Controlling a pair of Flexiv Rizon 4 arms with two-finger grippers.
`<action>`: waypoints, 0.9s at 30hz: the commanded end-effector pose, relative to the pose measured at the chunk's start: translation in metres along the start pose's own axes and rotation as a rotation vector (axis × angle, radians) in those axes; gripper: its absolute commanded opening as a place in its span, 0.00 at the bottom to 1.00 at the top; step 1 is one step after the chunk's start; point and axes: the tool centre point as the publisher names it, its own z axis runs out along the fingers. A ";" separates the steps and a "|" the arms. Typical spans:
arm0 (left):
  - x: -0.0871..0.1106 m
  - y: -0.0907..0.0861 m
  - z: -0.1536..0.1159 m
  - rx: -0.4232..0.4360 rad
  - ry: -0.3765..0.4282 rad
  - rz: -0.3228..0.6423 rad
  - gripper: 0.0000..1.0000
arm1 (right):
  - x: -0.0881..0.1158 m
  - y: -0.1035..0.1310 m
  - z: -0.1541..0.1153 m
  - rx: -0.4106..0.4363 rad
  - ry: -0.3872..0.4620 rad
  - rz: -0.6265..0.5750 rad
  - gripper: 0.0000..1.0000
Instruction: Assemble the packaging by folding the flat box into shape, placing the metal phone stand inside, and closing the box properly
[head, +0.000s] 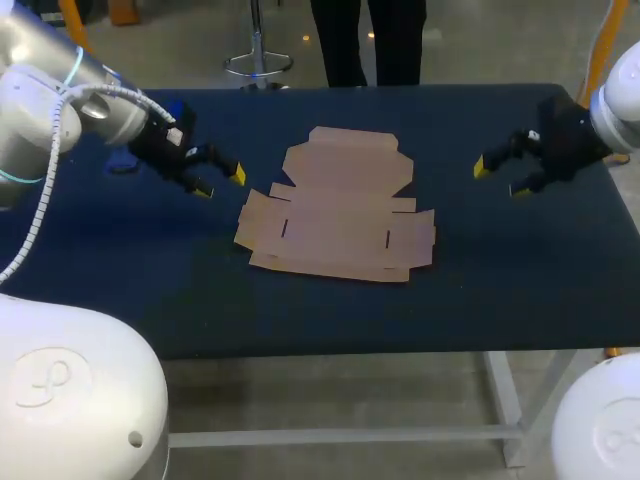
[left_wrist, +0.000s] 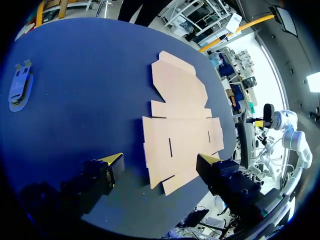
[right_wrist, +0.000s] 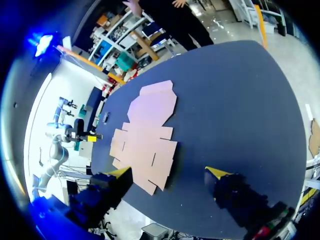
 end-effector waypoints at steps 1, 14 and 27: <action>-0.003 -0.003 0.015 -0.007 -0.013 0.007 1.00 | 0.000 -0.004 -0.002 0.011 -0.009 0.009 1.00; -0.013 0.006 0.053 -0.037 -0.057 0.064 0.89 | -0.004 -0.019 0.003 0.069 0.008 0.042 1.00; -0.020 0.006 0.075 -0.068 -0.049 0.064 0.72 | -0.004 -0.026 0.004 0.094 0.010 0.045 1.00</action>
